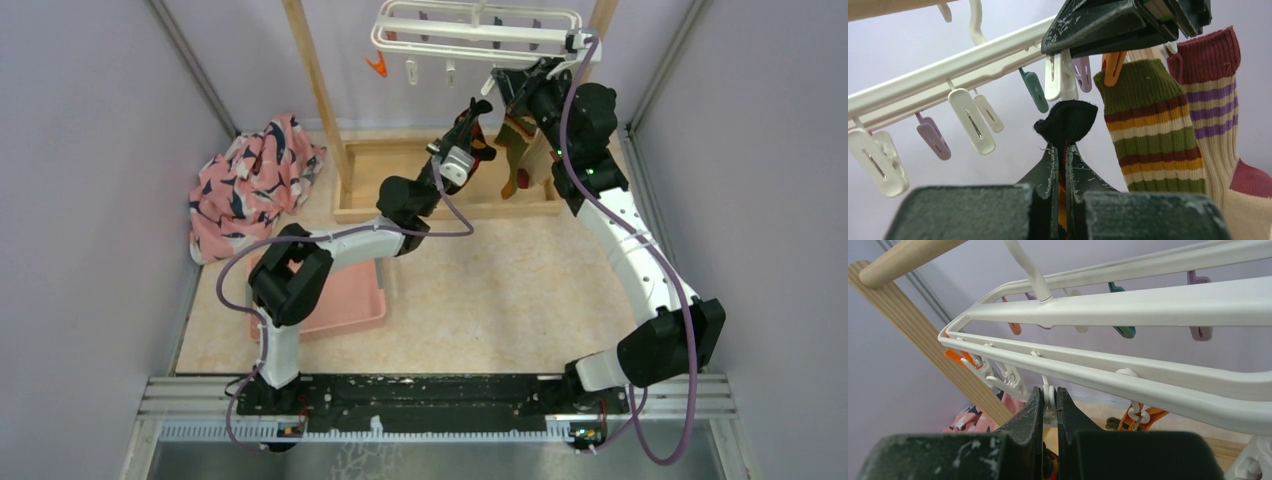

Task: Clip the socks to the hanger
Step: Clamp the sock onto the hanger.

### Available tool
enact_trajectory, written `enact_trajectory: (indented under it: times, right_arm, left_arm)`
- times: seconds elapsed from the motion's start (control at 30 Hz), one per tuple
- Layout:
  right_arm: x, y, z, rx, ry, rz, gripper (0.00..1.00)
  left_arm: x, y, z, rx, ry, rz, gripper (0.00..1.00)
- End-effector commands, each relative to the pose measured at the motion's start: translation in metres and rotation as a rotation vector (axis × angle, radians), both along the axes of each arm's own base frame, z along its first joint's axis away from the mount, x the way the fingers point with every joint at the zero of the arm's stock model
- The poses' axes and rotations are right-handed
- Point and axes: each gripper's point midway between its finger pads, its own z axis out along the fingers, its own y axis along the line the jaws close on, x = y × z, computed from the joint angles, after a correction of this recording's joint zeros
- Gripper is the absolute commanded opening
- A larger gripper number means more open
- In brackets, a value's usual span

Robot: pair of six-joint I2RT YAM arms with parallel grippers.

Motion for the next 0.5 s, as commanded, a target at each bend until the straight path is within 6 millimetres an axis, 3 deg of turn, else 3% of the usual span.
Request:
enact_trajectory:
  times: [0.0,0.47]
  right_arm:
    - [-0.002,-0.009,-0.037,-0.070,0.134,-0.016,0.00]
    - [-0.004,-0.010,-0.037,-0.072,0.133,-0.017,0.00]
  left_arm:
    - [-0.001,-0.005,0.017,0.027,-0.058,-0.022,0.00]
    - [0.022,-0.004,0.013,0.044,0.005,-0.017,0.00]
